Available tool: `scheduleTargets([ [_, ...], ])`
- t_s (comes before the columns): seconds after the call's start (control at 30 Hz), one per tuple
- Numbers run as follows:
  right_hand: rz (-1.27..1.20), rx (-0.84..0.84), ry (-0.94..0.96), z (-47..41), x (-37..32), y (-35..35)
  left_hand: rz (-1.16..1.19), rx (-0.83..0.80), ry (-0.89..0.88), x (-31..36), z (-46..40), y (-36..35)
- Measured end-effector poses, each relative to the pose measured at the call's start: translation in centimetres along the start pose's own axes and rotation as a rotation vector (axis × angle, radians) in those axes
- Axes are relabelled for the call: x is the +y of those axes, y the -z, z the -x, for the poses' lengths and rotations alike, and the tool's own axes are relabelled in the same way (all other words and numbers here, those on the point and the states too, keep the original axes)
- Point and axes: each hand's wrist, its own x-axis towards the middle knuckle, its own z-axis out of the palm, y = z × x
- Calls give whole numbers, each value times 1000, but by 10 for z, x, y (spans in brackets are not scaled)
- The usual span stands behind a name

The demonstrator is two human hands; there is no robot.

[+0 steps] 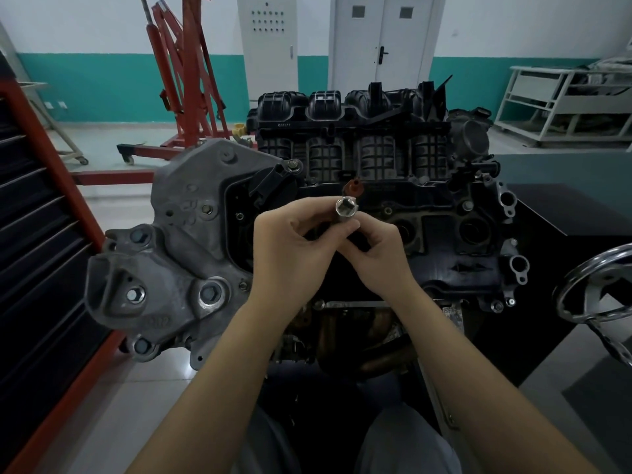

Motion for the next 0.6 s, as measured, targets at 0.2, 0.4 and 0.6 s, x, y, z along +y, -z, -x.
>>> scheduleTargets([
  [0.2, 28, 17, -27, 1, 0, 0, 103, -82, 27, 1, 1, 1],
  [0.4, 6, -67, -30, -3, -2, 5, 89, 28, -6, 0, 2, -3],
  [0.6, 15, -177, -68, -14, -1, 14, 176, -30, 77, 1, -4, 4],
])
